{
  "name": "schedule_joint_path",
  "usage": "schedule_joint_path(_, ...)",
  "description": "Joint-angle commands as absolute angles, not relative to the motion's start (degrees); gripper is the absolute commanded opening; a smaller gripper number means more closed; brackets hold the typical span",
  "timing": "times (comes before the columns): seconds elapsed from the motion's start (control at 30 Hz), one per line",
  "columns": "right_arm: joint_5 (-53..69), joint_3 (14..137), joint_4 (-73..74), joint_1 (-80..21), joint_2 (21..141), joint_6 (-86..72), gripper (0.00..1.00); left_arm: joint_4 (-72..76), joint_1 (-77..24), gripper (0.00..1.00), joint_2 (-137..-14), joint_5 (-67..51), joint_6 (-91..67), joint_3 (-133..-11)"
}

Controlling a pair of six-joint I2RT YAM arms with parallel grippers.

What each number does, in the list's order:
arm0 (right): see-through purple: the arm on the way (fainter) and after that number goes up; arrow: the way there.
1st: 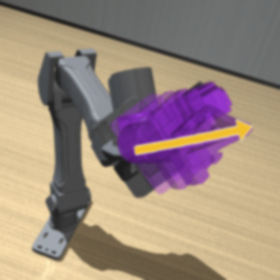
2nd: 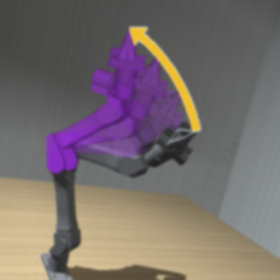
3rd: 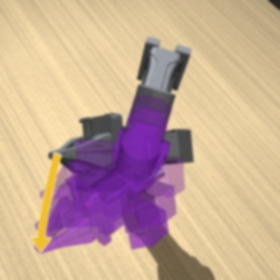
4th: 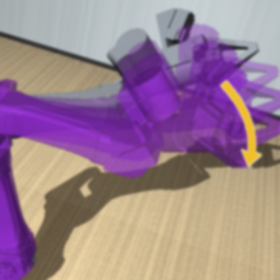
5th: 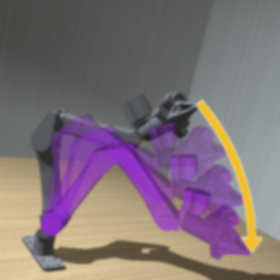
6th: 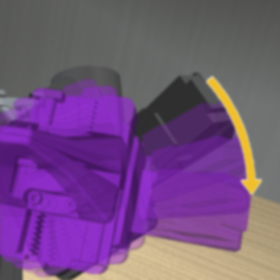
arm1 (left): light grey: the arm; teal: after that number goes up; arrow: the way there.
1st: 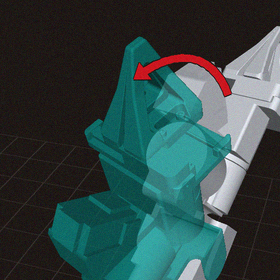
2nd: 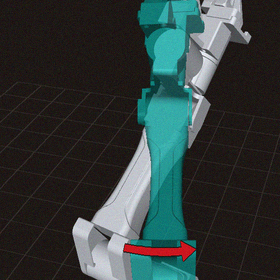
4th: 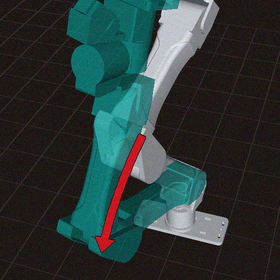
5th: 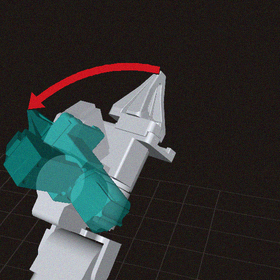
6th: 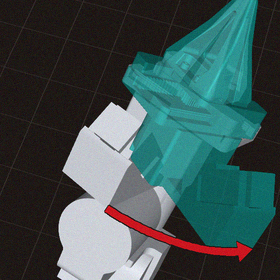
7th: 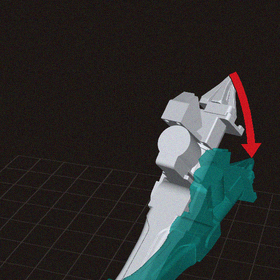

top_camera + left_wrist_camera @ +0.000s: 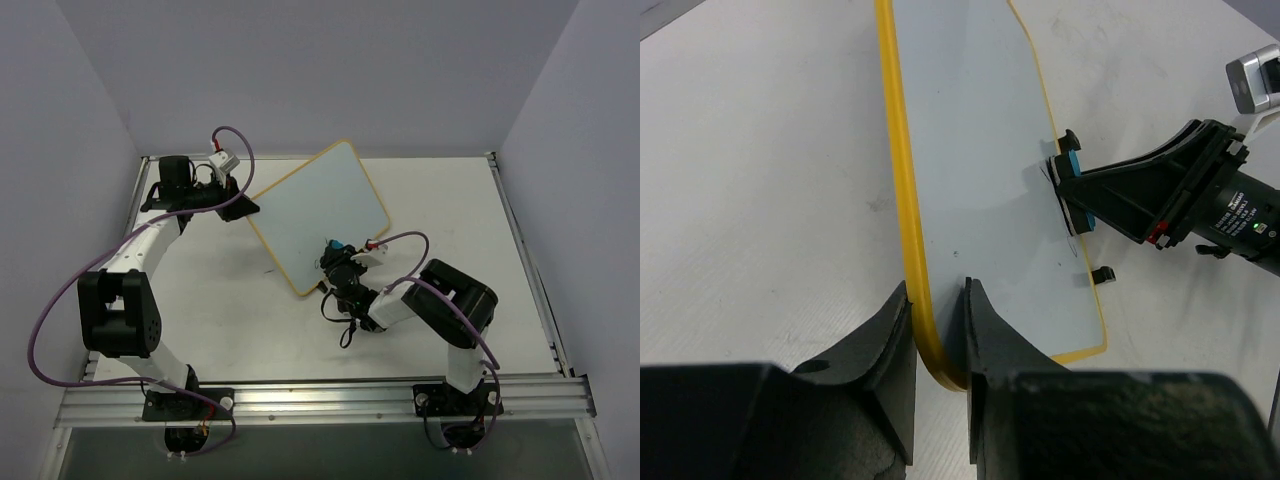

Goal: Erase the whiteboard

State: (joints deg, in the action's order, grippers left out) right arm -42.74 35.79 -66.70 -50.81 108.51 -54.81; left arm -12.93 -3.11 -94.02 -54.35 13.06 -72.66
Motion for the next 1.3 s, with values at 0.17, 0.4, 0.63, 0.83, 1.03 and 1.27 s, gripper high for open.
schedule_joint_path(0.17,-31.4,32.5,-45.1,-49.6,115.3,-53.7,0.0,-8.6,-6.4,0.02,-90.5,-57.8,20.9,-72.1)
schedule_joint_path(0.4,-25.1,37.7,-50.9,-48.6,111.1,-43.0,0.0,-8.8,-6.6,0.02,-90.9,-58.0,21.0,-72.2)
schedule_joint_path(0.63,-22.0,51.1,-41.4,-46.9,104.9,-35.1,0.0,-8.7,-6.6,0.02,-90.7,-57.7,21.2,-72.1)
schedule_joint_path(0.83,-21.4,50.5,-41.9,-44.3,106.8,-35.0,0.0,-8.5,-6.6,0.02,-90.4,-57.2,21.3,-71.8)
schedule_joint_path(1.03,-21.6,36.6,-50.4,-42.5,110.1,-40.4,0.0,-8.4,-6.6,0.02,-90.6,-57.0,21.3,-71.9)
schedule_joint_path(1.27,-20.4,29.8,-57.7,-43.7,115.2,-42.6,0.0,-8.4,-6.7,0.02,-90.7,-57.3,21.1,-72.0)
